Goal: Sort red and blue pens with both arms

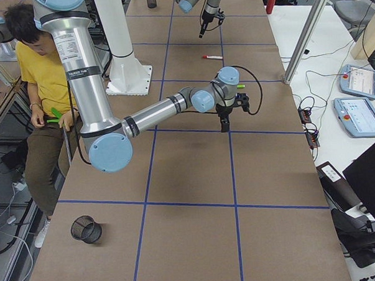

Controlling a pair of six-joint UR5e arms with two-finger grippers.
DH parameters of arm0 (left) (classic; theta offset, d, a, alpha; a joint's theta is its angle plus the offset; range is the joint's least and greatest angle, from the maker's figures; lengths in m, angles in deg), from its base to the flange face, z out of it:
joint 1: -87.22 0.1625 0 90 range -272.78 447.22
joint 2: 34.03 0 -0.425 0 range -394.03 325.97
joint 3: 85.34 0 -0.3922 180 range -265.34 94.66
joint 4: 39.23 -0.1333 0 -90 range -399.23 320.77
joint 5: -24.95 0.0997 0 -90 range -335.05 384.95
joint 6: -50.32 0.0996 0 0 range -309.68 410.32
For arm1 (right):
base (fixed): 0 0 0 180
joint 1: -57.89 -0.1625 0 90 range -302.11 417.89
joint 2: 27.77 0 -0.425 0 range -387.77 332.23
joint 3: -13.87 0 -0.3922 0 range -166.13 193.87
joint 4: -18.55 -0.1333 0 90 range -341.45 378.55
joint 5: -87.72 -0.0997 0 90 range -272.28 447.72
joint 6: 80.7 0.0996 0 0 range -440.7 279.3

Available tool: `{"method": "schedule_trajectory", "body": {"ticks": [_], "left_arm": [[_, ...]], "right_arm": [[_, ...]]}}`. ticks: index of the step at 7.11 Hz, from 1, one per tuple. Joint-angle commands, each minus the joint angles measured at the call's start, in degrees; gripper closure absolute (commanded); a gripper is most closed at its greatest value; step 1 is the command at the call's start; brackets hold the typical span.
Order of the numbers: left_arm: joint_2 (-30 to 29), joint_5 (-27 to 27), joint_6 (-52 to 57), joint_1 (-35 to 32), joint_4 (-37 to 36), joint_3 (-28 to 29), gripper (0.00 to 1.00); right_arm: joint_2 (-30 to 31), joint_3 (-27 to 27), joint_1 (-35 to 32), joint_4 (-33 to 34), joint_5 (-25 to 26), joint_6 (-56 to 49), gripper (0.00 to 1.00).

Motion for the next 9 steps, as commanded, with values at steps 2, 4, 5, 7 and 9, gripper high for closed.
{"method": "schedule_trajectory", "body": {"ticks": [2,4,5,7,9], "left_arm": [[-1.5,0.1,-11.7,4.1,19.5,10.7,0.1],[-4.5,0.1,-12.7,4.2,19.6,13.6,0.35],[-4.9,0.2,-12.6,4.2,19.6,14.2,0.41],[-4.9,2.1,-12.5,4.7,19.8,15.3,0.45],[-5.0,2.2,-12.4,4.9,19.9,16.1,0.46]], "right_arm": [[-0.1,0.3,0.0,0.0,0.0,0.0,0.01],[-0.1,0.3,0.0,0.0,0.0,0.0,0.01],[-0.1,0.4,0.1,0.0,0.1,0.0,0.01],[-0.1,0.5,0.3,0.0,0.1,0.0,0.01],[-0.1,0.5,0.4,0.0,0.1,0.0,0.01]]}}
